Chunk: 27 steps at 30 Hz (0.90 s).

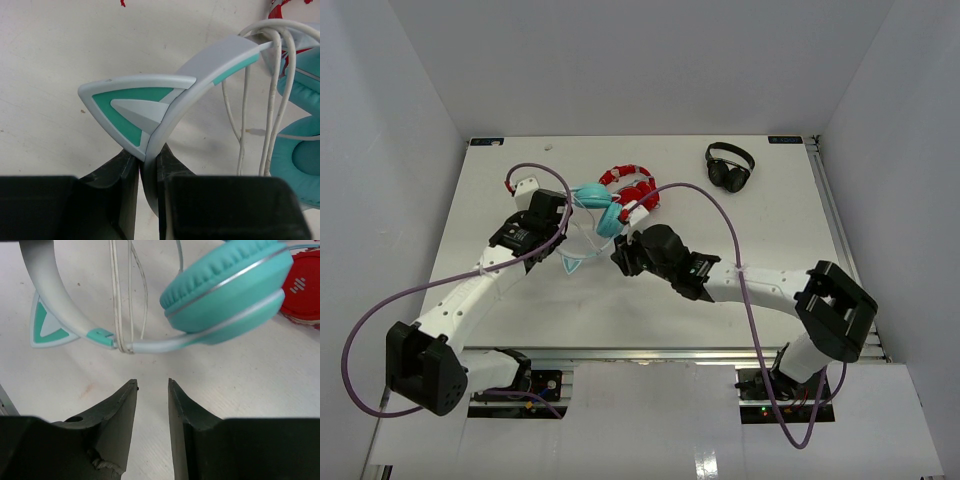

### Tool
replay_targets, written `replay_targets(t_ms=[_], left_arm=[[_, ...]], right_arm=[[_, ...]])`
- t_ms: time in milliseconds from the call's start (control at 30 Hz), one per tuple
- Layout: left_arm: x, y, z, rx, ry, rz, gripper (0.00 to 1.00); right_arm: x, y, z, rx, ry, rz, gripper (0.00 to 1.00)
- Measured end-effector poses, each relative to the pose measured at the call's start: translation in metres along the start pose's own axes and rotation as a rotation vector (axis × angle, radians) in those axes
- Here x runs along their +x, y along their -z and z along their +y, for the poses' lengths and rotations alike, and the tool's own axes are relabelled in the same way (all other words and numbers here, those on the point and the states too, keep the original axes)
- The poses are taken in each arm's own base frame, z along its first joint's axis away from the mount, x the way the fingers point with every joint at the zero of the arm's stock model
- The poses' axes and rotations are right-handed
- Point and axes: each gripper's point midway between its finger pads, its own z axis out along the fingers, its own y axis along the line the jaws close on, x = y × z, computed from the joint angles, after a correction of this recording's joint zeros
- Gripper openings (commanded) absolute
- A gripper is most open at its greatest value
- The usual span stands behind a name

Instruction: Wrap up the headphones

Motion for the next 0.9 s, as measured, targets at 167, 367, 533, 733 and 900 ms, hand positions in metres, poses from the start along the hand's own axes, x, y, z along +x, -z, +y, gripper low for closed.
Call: replay_targets(t_ms=[167, 367, 533, 733, 900], left_arm=[[-0.006, 0.000, 0.000, -0.002, 0.011, -0.023, 0.00], [-0.016, -0.002, -0.002, -0.017, 0.019, -0.040, 0.00], [-0.037, -0.012, -0.006, -0.038, 0.054, -0.044, 0.00], [-0.064, -0.031, 0.000, -0.068, 0.129, -0.047, 0.00], [-0.088, -0.046, 0.021, -0.127, 0.203, -0.073, 0.00]], right_arm=[[-0.012, 0.019, -0.004, 0.014, 0.016, -0.027, 0.38], [-0.043, 0.057, -0.006, 0.016, 0.022, -0.121, 0.40], [-0.051, 0.095, -0.012, 0.025, 0.008, -0.190, 0.41], [-0.031, 0.126, -0.020, 0.022, -0.028, -0.214, 0.42], [-0.014, 0.133, -0.023, 0.019, -0.047, -0.204, 0.42]])
